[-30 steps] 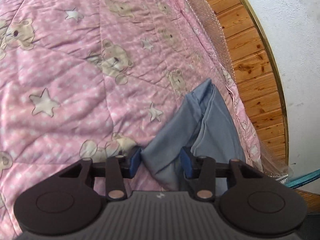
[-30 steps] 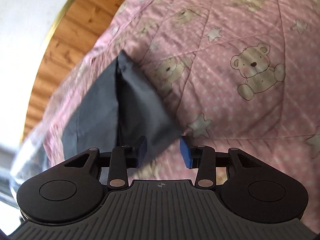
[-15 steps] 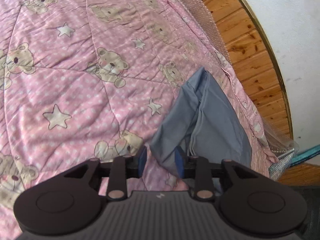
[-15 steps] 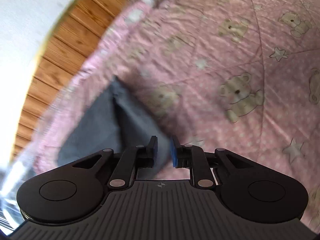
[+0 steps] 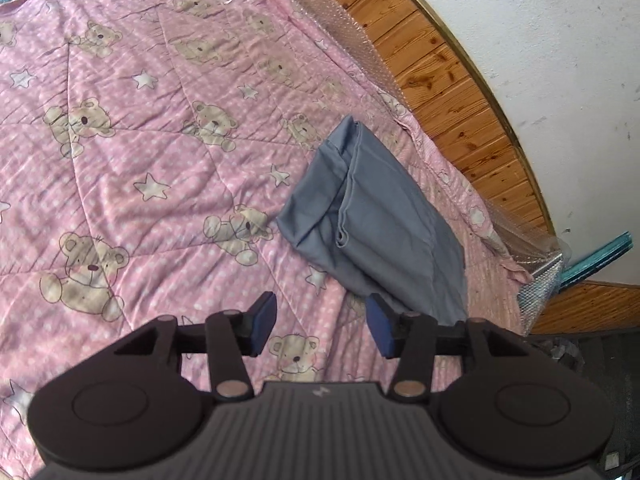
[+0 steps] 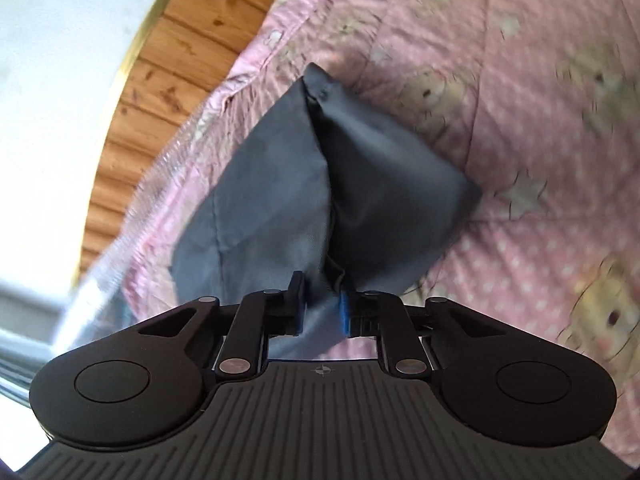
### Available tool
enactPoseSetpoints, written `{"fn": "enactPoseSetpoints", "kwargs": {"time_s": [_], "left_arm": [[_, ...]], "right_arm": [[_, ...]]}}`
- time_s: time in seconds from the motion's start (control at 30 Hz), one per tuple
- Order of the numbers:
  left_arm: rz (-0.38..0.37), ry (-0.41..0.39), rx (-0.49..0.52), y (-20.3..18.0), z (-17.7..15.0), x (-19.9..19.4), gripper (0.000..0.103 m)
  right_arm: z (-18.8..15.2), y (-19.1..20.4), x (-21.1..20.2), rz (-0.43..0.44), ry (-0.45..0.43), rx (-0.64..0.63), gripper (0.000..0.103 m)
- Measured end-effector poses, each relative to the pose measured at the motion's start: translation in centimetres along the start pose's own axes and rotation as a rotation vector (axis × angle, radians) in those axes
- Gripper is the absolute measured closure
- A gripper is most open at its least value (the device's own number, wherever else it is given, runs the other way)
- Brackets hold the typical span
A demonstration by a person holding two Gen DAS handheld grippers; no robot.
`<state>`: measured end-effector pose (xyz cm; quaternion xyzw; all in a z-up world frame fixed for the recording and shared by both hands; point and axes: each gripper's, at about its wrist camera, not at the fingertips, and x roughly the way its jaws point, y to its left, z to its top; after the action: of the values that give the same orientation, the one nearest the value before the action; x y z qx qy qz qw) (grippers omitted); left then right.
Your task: Fold clothes
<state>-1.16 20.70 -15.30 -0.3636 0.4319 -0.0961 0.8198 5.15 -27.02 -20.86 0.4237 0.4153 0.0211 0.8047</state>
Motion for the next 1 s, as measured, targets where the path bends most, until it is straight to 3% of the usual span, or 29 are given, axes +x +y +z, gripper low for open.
{"fn": "enactPoseSetpoints", "kwargs": {"time_s": [0.1, 0.23, 0.27, 0.3, 0.33, 0.4, 0.47, 0.5, 0.53, 0.63, 0.7, 1.0], "left_arm": [[-0.027, -0.002, 0.024, -1.1, -0.3, -0.4, 0.046], [0.042, 0.030, 0.168, -4.2, -0.5, -0.3, 0.025], [0.087, 0.044, 0.219, -5.2, -0.6, -0.2, 0.024], [0.128, 0.049, 0.266, -6.3, -0.7, -0.2, 0.022], [0.162, 0.048, 0.306, -7.5, -0.7, -0.3, 0.016], [0.216, 0.036, 0.381, -9.7, -0.7, -0.7, 0.003], [0.211, 0.003, 0.429, -11.6, -0.8, -1.3, 0.000], [0.196, -0.001, 0.439, -12.4, -0.9, -1.4, 0.000], [0.184, -0.005, 0.446, -13.1, -1.0, -1.4, 0.000], [0.175, -0.007, 0.478, -14.8, -1.7, -1.2, 0.000], [0.186, -0.003, 0.514, -15.9, -2.5, -0.9, 0.000], [0.251, -0.050, 0.627, -19.1, -4.6, -0.7, 0.000]], "right_arm": [[-0.1, 0.8, 0.3, -0.037, -0.028, -0.066, 0.094], [-0.1, 1.7, 0.8, -0.076, -0.037, -0.140, 0.094], [-0.1, 2.1, 0.8, -0.097, -0.022, -0.179, 0.092], [-0.1, 2.8, 0.6, -0.122, -0.003, -0.215, 0.084], [-0.2, 3.5, 0.1, -0.157, 0.010, -0.267, 0.062], [-1.3, 5.7, -2.5, -0.267, -0.002, -0.448, 0.048], [-3.8, 8.3, -5.6, -0.346, -0.058, -0.678, 0.027], [-5.4, 9.6, -6.9, -0.371, -0.075, -0.767, 0.011], [-6.9, 10.5, -8.1, -0.383, -0.089, -0.838, 0.007], [-10.1, 11.8, -10.8, -0.416, -0.100, -0.938, 0.007], [-11.1, 12.0, -12.0, -0.445, -0.096, -0.925, 0.007], [-11.7, 10.5, -12.1, -0.430, -0.042, -0.875, 0.006]]}}
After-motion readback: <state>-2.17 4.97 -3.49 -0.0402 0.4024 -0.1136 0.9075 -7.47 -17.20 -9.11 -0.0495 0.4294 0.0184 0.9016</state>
